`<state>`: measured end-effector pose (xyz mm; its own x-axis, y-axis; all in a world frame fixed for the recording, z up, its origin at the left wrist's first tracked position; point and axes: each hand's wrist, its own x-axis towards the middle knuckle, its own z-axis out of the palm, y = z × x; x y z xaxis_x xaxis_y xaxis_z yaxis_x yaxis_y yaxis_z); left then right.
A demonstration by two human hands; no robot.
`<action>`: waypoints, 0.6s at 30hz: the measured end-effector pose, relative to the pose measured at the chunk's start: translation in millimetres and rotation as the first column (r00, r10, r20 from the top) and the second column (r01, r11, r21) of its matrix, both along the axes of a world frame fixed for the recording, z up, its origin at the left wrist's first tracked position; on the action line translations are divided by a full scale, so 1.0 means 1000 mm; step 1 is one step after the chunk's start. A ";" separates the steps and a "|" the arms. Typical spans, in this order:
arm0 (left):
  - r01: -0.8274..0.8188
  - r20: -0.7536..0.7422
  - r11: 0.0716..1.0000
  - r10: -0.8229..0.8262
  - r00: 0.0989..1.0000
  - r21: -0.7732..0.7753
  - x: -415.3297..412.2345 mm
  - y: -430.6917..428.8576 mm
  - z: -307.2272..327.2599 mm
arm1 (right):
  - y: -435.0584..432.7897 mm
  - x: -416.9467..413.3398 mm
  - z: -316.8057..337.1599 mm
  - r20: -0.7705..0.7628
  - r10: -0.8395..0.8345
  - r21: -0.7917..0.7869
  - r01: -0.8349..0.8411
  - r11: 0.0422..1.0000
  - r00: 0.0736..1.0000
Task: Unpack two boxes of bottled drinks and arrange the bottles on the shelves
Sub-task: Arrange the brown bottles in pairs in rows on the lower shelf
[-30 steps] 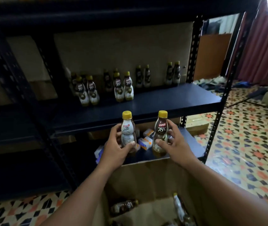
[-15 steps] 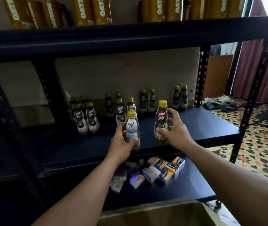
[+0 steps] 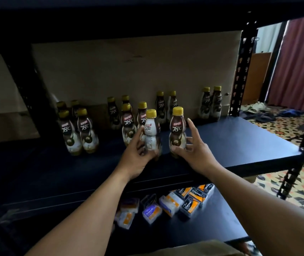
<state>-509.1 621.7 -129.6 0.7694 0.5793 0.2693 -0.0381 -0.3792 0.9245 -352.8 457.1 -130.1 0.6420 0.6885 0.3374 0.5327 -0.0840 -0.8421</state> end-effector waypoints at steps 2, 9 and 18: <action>-0.042 -0.006 0.999 0.042 0.999 0.001 0.002 0.002 -0.002 | 0.001 0.000 -0.001 -0.005 -0.009 -0.001 0.009 1.000 1.000; -0.143 0.059 0.977 0.135 0.989 0.160 0.018 -0.016 0.005 | 0.005 -0.004 -0.002 0.076 -0.024 -0.014 0.025 1.000 0.997; -0.136 0.021 0.987 0.135 0.991 0.091 0.019 -0.012 -0.003 | 0.003 -0.001 -0.005 0.085 -0.039 -0.040 0.043 0.998 0.996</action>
<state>-489.7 610.1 -132.3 0.6812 0.6502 0.3366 0.0063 -0.4649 0.8854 -353.7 460.2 -134.6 0.6404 0.6770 0.3626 0.5969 -0.1416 -0.7898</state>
